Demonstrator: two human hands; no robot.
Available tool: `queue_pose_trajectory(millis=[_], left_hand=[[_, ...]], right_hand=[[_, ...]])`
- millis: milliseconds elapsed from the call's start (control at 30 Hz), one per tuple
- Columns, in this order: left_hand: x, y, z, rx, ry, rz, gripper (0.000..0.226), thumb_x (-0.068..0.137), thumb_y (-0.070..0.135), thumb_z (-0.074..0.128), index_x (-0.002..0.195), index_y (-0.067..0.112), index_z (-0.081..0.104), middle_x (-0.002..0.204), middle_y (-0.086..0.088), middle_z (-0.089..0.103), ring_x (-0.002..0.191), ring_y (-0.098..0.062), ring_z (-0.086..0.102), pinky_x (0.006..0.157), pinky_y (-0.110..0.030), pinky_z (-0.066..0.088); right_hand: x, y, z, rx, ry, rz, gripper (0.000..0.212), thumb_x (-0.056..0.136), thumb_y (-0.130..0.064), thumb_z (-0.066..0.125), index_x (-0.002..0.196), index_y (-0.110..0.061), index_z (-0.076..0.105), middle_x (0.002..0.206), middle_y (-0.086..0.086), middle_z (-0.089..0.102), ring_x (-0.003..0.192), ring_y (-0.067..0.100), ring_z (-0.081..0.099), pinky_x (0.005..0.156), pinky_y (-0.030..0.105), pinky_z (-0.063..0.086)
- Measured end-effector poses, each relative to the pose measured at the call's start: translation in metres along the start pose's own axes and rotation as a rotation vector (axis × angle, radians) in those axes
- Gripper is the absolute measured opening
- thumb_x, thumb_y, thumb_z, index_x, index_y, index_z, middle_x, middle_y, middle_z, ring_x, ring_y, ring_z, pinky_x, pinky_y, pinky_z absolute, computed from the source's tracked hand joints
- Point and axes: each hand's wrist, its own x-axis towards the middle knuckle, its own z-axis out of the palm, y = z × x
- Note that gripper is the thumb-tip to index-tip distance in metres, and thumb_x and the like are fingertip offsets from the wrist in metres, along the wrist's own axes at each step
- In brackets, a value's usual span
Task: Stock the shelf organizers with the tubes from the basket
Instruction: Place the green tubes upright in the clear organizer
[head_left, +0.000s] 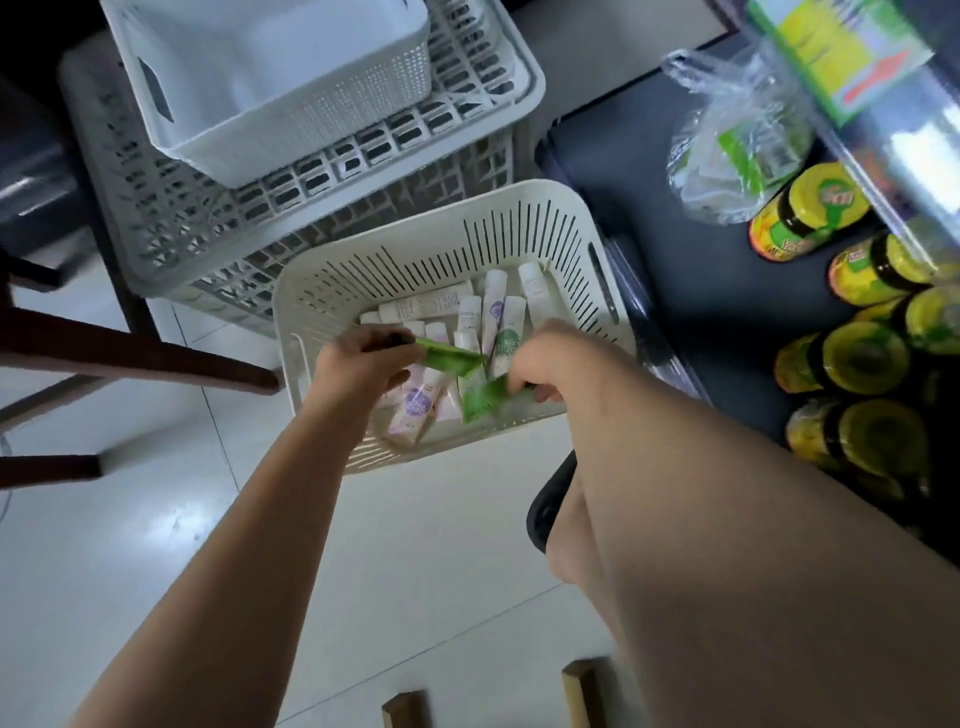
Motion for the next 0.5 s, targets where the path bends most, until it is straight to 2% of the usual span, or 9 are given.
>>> queue_pose_trajectory(millis=[100,167,233,300,400,500], left_hand=[[-0.023,0.014,-0.004,-0.243,0.031,-0.005,0.015,0.085,0.004,0.077,0.098,0.004,0.071,0.095,-0.015,0.072,0.084,-0.021,0.072,0.08,-0.032,0.06],[-0.039,0.027,-0.004,-0.433,0.035,-0.041,0.02,0.089,0.004,0.073,0.107,-0.001,0.066,0.098,-0.017,0.071,0.085,-0.022,0.073,0.074,-0.029,0.06],[-0.055,0.041,-0.005,-0.612,-0.006,-0.085,0.021,0.091,0.004,0.07,0.108,-0.005,0.063,0.097,-0.019,0.071,0.085,-0.027,0.074,0.074,-0.032,0.062],[-0.074,0.058,-0.003,-0.69,-0.108,-0.088,0.014,0.095,0.004,0.062,0.105,-0.007,0.062,0.097,-0.02,0.07,0.088,-0.028,0.073,0.078,-0.034,0.063],[-0.112,0.082,0.005,-0.597,-0.292,-0.004,0.015,0.096,-0.001,0.052,0.106,-0.002,0.064,0.093,-0.017,0.072,0.086,-0.025,0.07,0.08,-0.03,0.06],[-0.153,0.105,0.013,-0.492,-0.399,0.158,0.019,0.092,-0.007,0.049,0.107,-0.001,0.059,0.089,-0.017,0.069,0.079,-0.026,0.067,0.071,-0.031,0.061]], right_hand=[[-0.034,0.007,-0.014,0.39,0.077,0.018,0.023,0.081,-0.008,0.078,0.098,-0.012,0.063,0.09,0.009,0.073,0.077,0.023,0.075,0.084,0.041,0.061],[-0.06,0.013,-0.025,0.704,-0.006,0.032,0.027,0.088,-0.008,0.071,0.114,-0.01,0.062,0.095,0.007,0.07,0.079,0.021,0.073,0.078,0.037,0.06],[-0.088,0.02,-0.034,0.956,-0.083,-0.025,0.025,0.094,-0.009,0.065,0.119,-0.009,0.06,0.096,0.006,0.065,0.083,0.019,0.069,0.071,0.033,0.055],[-0.118,0.024,-0.041,1.061,-0.102,-0.137,0.016,0.095,-0.008,0.064,0.111,-0.008,0.062,0.094,0.006,0.065,0.086,0.018,0.069,0.075,0.03,0.054],[-0.161,0.016,-0.047,1.133,-0.089,-0.326,0.007,0.093,-0.004,0.064,0.099,-0.008,0.066,0.091,0.007,0.067,0.084,0.016,0.068,0.079,0.027,0.054],[-0.203,0.007,-0.045,1.12,-0.05,-0.536,0.021,0.09,0.001,0.064,0.101,-0.016,0.069,0.093,0.005,0.071,0.086,0.018,0.069,0.083,0.028,0.052]])
